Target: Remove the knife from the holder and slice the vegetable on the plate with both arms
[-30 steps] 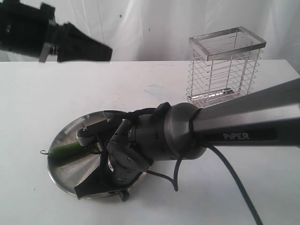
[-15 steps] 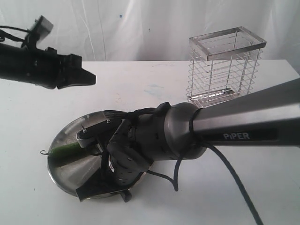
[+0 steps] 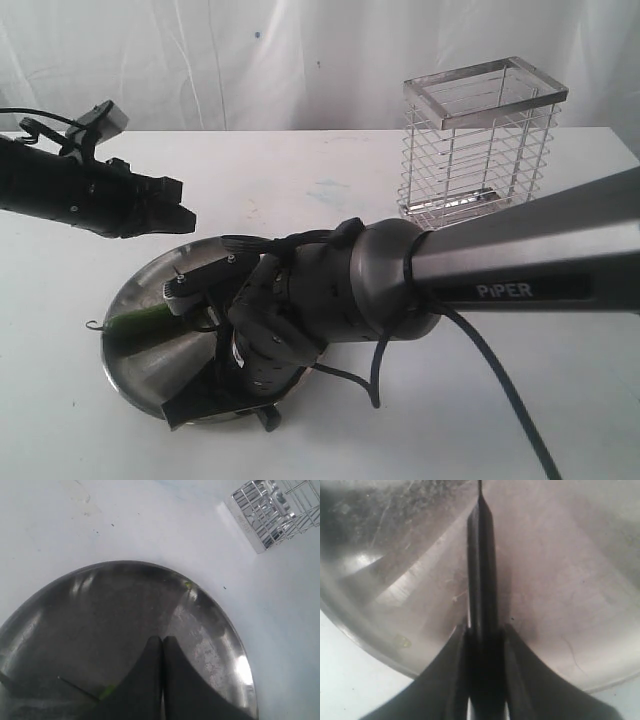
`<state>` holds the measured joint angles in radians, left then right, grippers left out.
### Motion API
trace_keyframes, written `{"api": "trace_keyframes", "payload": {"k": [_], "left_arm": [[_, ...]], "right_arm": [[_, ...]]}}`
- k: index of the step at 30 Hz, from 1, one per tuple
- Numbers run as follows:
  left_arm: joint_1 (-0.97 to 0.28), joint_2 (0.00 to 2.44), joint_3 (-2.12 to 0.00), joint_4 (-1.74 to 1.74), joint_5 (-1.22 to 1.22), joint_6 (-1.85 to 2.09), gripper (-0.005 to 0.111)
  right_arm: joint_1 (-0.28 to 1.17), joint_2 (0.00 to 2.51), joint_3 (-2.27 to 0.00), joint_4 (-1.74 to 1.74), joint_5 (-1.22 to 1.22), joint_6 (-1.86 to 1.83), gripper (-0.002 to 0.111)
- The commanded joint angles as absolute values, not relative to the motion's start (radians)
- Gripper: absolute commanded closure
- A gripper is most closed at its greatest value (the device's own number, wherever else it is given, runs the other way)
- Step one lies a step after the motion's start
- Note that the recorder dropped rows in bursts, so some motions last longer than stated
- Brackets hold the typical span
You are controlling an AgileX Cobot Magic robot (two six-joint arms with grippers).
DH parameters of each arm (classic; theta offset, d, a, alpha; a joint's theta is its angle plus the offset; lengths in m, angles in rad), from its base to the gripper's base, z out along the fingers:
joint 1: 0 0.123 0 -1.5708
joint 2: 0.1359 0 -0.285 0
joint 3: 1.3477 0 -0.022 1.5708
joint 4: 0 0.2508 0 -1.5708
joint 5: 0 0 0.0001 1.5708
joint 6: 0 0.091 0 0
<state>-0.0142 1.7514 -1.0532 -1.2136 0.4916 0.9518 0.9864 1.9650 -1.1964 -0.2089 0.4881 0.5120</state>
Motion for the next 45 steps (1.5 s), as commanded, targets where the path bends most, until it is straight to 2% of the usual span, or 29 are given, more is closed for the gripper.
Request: {"api": "trace_keyframes", "payload": {"k": [1,21,45], "left_arm": [[-0.011,1.783,-1.045,-1.277,0.519,0.996,0.107],[-0.013,1.835,-1.045,-1.322,0.597,1.074,0.107],[-0.013,1.807,-0.966,-1.301,0.497,1.100,0.107]], "right_arm": [[0.987,1.964,-1.198,-0.210,0.491,0.501,0.108],[0.987,1.964,-1.198,-0.210,0.488,0.501,0.108],[0.985,1.964,-1.198,-0.210,0.489,0.505,0.108]]}}
